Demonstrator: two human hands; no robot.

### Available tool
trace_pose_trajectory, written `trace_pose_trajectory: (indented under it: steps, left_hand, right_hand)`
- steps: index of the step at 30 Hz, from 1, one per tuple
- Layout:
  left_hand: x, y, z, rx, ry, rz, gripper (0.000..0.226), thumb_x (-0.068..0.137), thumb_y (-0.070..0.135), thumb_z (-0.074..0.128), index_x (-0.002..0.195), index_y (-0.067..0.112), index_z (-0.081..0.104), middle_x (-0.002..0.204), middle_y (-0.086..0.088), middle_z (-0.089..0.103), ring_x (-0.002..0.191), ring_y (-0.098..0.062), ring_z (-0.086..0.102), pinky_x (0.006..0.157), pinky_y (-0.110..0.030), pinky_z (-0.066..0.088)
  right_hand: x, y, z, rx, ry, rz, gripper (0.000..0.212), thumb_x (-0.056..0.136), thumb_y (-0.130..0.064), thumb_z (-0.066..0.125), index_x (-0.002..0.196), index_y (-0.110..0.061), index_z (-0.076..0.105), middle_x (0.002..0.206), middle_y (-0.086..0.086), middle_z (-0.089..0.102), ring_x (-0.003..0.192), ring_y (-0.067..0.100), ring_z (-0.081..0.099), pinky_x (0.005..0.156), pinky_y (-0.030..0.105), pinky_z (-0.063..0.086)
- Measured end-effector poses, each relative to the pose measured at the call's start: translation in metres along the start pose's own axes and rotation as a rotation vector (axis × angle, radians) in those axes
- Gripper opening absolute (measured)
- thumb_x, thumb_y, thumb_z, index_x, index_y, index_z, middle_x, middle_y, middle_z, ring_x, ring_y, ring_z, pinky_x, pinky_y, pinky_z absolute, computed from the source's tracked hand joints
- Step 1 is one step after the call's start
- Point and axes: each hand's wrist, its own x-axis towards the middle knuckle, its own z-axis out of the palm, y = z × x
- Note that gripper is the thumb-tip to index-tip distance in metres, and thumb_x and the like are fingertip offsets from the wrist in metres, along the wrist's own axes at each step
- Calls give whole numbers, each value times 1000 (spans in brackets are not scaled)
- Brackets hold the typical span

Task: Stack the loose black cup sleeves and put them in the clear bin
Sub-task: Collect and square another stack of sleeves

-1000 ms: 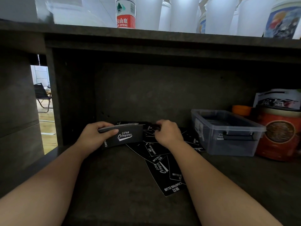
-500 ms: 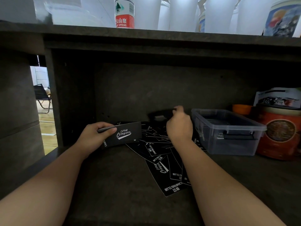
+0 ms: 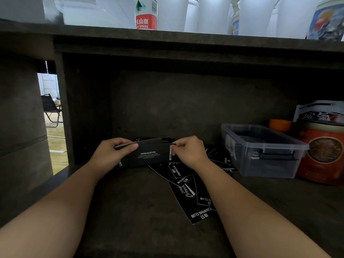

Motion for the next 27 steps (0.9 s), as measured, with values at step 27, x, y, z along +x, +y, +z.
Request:
trace_pose_trajectory:
  steps: [27]
  left_hand:
    - [3, -5, -2, 70, -45, -2, 30, 73, 23, 83, 100, 27, 70, 101, 7, 70, 96, -9, 65, 83, -27, 50]
  right_hand:
    - [12, 22, -14, -482, -184, 221, 43, 86, -27, 68, 126, -15, 58, 126, 8, 58, 114, 26, 56, 95, 38, 48]
